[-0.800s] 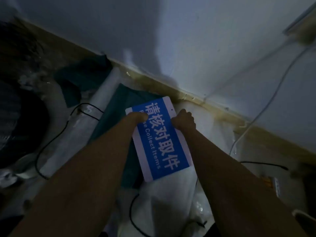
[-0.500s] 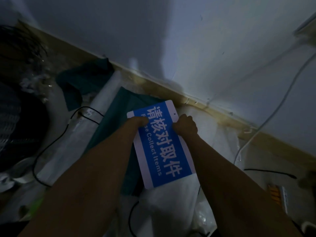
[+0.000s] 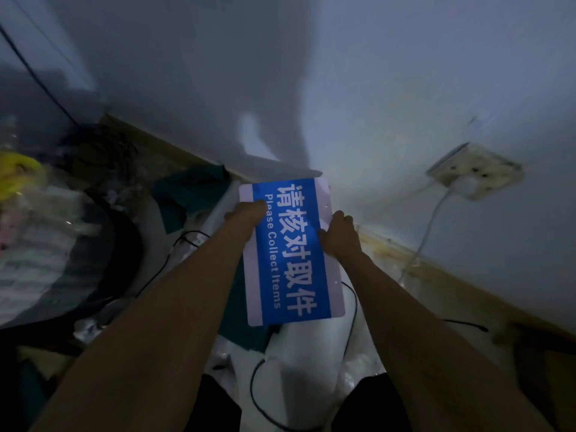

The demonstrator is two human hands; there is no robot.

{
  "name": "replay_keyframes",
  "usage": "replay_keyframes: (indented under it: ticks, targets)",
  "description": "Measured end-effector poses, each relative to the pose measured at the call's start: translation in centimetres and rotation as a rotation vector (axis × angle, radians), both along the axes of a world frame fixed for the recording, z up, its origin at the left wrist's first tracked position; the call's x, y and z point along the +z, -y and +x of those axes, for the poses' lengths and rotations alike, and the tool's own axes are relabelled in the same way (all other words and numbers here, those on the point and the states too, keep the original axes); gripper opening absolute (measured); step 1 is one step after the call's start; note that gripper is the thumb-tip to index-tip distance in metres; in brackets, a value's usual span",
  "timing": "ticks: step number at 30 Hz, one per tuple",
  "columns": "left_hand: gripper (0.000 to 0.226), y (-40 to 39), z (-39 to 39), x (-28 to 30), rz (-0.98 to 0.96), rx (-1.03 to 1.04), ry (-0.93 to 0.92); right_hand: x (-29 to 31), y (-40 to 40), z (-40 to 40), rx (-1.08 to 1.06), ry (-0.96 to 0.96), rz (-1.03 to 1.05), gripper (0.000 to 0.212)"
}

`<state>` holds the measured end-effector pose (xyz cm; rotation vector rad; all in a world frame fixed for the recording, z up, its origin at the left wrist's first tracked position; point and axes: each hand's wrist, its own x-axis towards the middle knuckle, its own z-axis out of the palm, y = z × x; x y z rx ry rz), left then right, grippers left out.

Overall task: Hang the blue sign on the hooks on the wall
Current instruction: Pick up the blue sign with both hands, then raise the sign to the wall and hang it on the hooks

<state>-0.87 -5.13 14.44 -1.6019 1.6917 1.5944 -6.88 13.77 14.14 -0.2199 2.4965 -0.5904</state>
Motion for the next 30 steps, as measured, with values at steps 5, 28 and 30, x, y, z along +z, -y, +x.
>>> replay_keyframes:
  ticks: [5, 28, 30]
  targets:
    - [0.043, -2.3, 1.5, 16.9, 0.167, 0.047, -0.100, 14.1, -1.6, 1.0, 0.022, 0.060, -0.017, 0.056]
    - [0.085, -0.1, 3.1, 86.9, -0.156, -0.002, -0.683, 85.6, -2.5, 1.9, -0.004, -0.480, -0.564, 0.043]
    - [0.077, -0.2, 3.4, 90.7, -0.161, -0.008, -0.783, 89.9, -2.4, 1.7, 0.021, -0.565, -0.613, 0.040]
